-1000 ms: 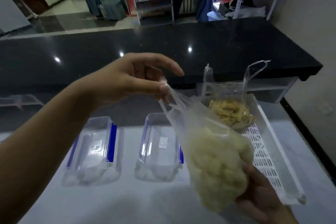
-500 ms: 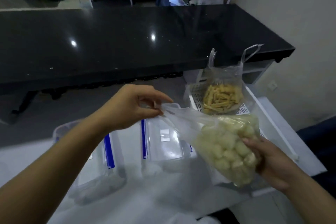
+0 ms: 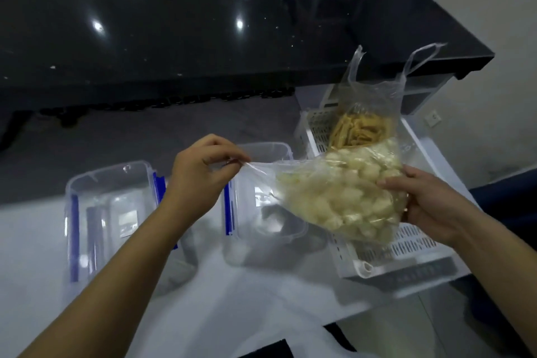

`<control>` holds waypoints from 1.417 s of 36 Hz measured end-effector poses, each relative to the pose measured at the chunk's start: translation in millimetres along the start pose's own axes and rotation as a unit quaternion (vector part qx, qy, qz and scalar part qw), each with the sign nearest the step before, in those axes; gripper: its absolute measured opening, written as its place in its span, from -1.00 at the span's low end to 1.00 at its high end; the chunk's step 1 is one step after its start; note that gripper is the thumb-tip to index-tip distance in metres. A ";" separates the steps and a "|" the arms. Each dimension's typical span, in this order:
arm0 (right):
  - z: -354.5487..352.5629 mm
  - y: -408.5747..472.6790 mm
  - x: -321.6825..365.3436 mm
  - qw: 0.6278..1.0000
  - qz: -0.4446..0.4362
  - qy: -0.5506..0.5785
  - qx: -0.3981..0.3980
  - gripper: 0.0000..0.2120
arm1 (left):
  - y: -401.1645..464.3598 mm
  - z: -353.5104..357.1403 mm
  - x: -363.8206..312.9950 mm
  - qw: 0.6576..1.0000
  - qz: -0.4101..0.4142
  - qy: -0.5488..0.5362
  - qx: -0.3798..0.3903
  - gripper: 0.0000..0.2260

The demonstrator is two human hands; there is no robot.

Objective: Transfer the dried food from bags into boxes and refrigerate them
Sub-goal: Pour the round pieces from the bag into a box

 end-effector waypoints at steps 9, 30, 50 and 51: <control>6.9 12.6 6.9 1.000 0.007 0.020 0.001 -0.52 | 2.8 -0.1 6.6 0.999 -0.013 -0.032 0.002 -0.69; -7.3 19.0 17.3 0.999 -0.028 0.032 -0.019 -0.53 | -18.6 5.1 17.7 0.989 -0.094 -0.112 -0.032 -0.63; -15.3 19.6 51.6 0.993 -0.101 0.006 -0.055 -0.57 | -29.8 5.0 18.5 0.985 -0.101 -0.121 -0.075 -0.63; -15.5 19.6 55.5 0.992 -0.111 0.004 -0.054 -0.55 | -29.3 3.0 17.2 0.985 -0.095 -0.122 -0.081 -0.64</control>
Point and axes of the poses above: each hand's wrist, its own y-axis towards the middle knuckle, its own z-axis out of the palm, x = y × z, the point moved 9 cm from there along y, towards the middle knuckle, and after that the axes turned 13 degrees about -x, right-handed, at the moved point
